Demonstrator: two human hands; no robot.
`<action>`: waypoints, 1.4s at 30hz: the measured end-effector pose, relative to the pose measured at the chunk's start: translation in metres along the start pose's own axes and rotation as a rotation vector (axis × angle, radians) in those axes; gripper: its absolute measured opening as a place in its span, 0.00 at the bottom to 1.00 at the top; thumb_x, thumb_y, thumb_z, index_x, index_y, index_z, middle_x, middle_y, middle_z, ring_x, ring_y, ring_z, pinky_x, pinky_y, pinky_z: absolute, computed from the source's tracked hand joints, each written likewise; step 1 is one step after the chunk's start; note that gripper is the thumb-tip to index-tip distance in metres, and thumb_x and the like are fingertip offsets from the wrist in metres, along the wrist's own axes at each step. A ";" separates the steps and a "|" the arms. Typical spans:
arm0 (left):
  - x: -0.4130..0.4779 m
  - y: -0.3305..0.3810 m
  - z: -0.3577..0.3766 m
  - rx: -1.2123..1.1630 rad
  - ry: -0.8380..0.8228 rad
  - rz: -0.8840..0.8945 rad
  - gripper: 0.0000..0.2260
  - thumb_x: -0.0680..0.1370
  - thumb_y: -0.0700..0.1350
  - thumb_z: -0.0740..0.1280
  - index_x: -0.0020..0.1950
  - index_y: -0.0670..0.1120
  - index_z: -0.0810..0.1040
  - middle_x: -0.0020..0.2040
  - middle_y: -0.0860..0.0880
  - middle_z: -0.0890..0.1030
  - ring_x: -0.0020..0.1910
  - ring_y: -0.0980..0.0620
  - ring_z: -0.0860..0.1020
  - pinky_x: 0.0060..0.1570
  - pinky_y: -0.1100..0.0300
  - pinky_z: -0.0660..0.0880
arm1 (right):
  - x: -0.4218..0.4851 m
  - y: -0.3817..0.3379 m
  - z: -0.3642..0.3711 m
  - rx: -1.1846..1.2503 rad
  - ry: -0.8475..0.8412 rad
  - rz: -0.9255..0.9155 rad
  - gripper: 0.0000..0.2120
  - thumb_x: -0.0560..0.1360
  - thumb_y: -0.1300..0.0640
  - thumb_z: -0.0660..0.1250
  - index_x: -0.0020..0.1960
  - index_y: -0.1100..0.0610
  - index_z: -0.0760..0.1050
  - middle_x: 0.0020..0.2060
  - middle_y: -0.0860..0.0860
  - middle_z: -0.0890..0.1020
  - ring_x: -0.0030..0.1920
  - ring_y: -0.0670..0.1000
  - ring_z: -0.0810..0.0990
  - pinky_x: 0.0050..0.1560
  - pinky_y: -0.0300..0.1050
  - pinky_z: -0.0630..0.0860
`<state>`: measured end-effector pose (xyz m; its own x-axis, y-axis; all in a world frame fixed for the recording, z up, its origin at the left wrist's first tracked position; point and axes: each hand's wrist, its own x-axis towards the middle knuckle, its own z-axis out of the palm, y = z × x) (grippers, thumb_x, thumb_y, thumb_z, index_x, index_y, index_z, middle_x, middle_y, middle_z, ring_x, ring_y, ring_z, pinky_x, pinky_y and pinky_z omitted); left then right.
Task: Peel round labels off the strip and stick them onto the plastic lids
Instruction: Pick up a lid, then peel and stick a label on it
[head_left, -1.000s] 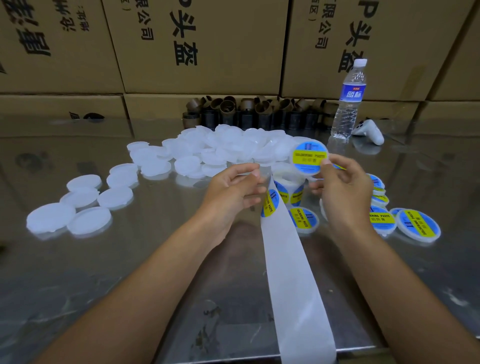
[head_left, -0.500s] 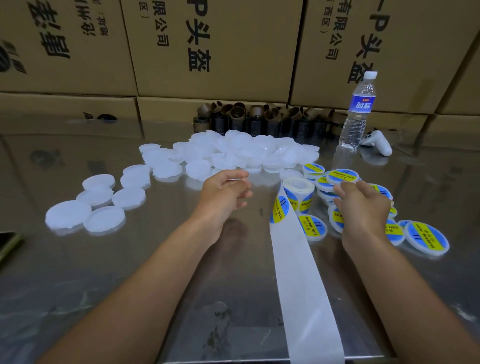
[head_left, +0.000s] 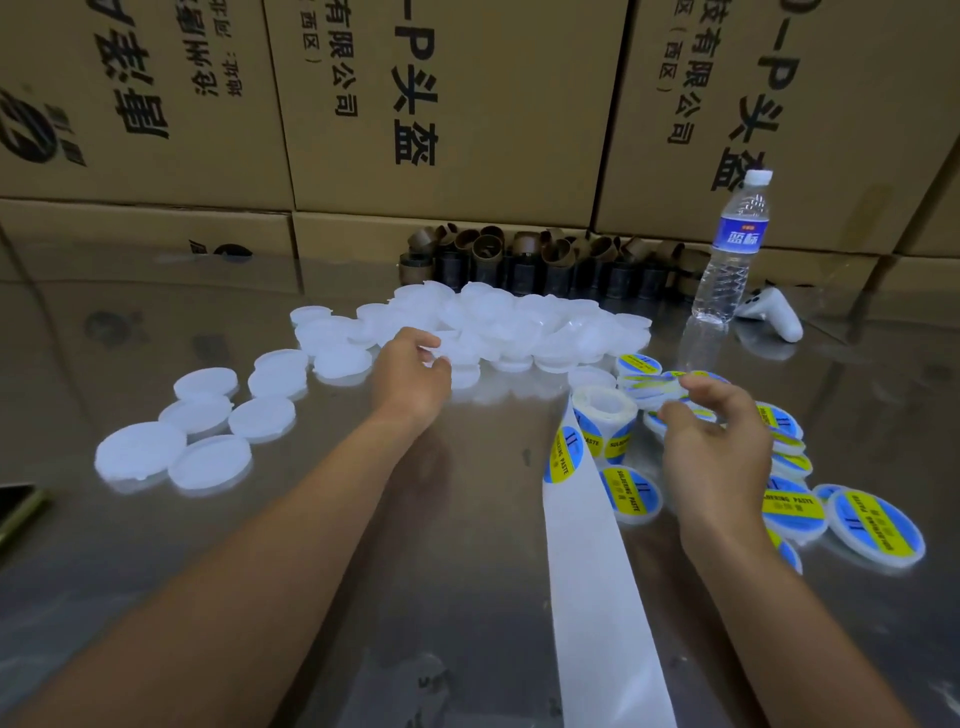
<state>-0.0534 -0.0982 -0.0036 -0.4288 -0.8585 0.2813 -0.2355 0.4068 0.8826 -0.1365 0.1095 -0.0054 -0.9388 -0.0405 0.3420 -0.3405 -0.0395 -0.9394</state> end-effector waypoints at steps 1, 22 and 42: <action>0.006 0.001 0.003 0.098 -0.010 0.057 0.11 0.78 0.39 0.65 0.60 0.44 0.75 0.55 0.47 0.76 0.53 0.51 0.75 0.49 0.65 0.69 | 0.000 0.002 0.000 0.005 -0.017 -0.005 0.10 0.74 0.65 0.64 0.49 0.51 0.74 0.56 0.52 0.77 0.33 0.31 0.75 0.32 0.23 0.67; 0.040 -0.006 0.018 0.622 -0.160 0.328 0.12 0.77 0.46 0.68 0.59 0.44 0.76 0.56 0.40 0.76 0.57 0.42 0.73 0.53 0.52 0.68 | -0.002 0.003 0.000 0.059 -0.110 -0.029 0.11 0.74 0.65 0.64 0.42 0.49 0.75 0.41 0.42 0.80 0.31 0.37 0.76 0.29 0.27 0.69; 0.025 -0.015 0.012 0.417 -0.093 0.239 0.05 0.75 0.46 0.71 0.44 0.46 0.79 0.48 0.44 0.80 0.44 0.48 0.73 0.43 0.56 0.69 | 0.000 0.004 0.000 0.029 -0.114 -0.040 0.13 0.74 0.67 0.64 0.39 0.49 0.75 0.37 0.41 0.79 0.31 0.35 0.75 0.32 0.25 0.69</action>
<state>-0.0707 -0.1221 -0.0145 -0.5849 -0.7019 0.4066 -0.4421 0.6961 0.5657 -0.1384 0.1089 -0.0094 -0.9120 -0.1518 0.3811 -0.3743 -0.0726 -0.9245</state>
